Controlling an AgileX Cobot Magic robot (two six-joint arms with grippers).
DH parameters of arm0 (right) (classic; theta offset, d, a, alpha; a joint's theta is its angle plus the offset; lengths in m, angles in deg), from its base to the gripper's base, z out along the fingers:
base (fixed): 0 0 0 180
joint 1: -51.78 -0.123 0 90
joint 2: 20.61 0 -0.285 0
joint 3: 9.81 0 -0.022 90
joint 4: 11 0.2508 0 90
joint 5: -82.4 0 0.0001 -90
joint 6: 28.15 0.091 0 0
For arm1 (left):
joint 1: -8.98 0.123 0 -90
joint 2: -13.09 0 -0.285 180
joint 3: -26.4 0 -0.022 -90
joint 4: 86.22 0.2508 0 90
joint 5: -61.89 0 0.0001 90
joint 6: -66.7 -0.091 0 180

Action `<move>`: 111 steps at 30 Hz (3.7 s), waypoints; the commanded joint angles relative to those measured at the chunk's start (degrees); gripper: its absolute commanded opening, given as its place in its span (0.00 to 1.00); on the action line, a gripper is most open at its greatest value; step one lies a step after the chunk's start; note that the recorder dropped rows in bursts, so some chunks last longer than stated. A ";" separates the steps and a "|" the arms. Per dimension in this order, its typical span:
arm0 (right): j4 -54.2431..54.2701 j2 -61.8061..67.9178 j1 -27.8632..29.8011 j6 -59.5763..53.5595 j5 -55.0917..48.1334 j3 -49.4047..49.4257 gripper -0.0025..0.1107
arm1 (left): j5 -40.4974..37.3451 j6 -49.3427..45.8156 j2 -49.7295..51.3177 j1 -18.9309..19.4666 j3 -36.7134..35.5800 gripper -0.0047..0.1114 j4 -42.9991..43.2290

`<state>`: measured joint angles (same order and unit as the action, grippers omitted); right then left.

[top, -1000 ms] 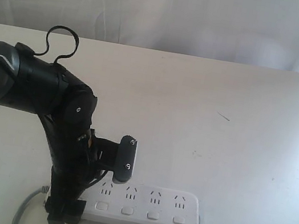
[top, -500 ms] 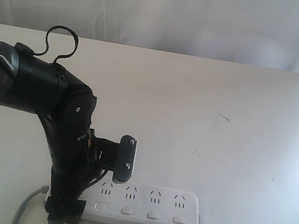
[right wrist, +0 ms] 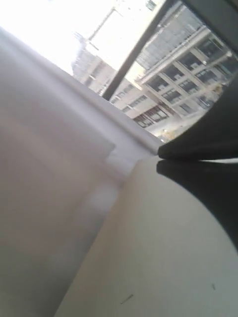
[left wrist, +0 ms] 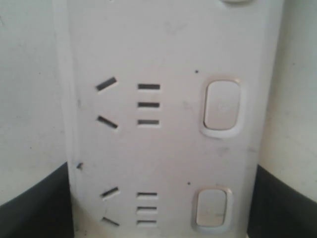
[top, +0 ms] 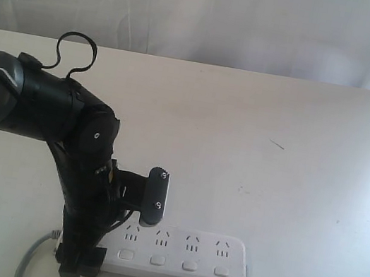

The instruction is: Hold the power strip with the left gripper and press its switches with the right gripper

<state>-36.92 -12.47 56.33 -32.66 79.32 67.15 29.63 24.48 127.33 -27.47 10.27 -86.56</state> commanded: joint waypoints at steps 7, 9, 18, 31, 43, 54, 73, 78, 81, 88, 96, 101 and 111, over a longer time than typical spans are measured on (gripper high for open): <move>-2.09 -0.35 0.07 2.52 18.31 0.25 0.02 | 2.26 0.03 2.94 -0.21 -1.75 0.04 1.29; -2.09 -0.35 0.07 9.79 23.69 0.25 0.02 | 2.26 -0.02 2.94 -0.21 -1.75 0.04 1.29; -2.07 -0.35 0.07 49.67 42.13 0.25 0.02 | 2.16 0.21 2.94 -0.21 -1.75 0.04 1.29; -9.69 -0.35 0.07 66.85 44.84 -3.23 0.02 | 2.16 0.21 2.94 -0.21 -1.75 0.04 1.29; -57.16 29.17 0.07 94.77 52.48 -21.18 0.02 | 2.12 -0.02 2.94 -0.21 -1.75 0.04 1.29; -58.35 58.66 -10.98 84.48 54.76 -21.18 0.02 | 0.74 0.03 2.83 -0.21 -1.75 0.04 1.29; -19.63 86.60 -45.30 58.19 26.05 -24.52 0.02 | 0.96 0.03 2.83 -0.21 -1.75 0.04 1.29; -4.72 98.10 -45.30 45.00 39.41 -24.52 0.02 | 1.06 0.03 2.83 -0.21 -1.75 0.04 1.29; -3.98 99.62 -45.30 43.67 39.98 -24.42 0.02 | 1.37 -0.31 2.83 -0.21 -1.75 0.04 1.29; 0.20 99.86 -45.30 40.19 42.38 -24.42 0.02 | 2.29 -1.35 2.83 -0.21 -1.75 0.04 1.29; -0.92 100.34 -45.68 40.70 39.37 -24.33 0.02 | 2.29 -1.35 2.83 -0.21 -1.75 0.04 1.29; -2.31 101.70 -46.83 41.37 40.61 -24.33 0.02 | 2.18 -1.35 2.83 -0.21 -1.75 0.04 1.29; -2.37 103.15 -48.52 44.20 37.80 -24.33 0.02 | 1.68 -1.23 2.83 -0.21 -1.75 0.04 1.29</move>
<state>-38.05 89.79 8.01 10.31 123.33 42.24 29.52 23.61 127.33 -27.47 10.27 -86.56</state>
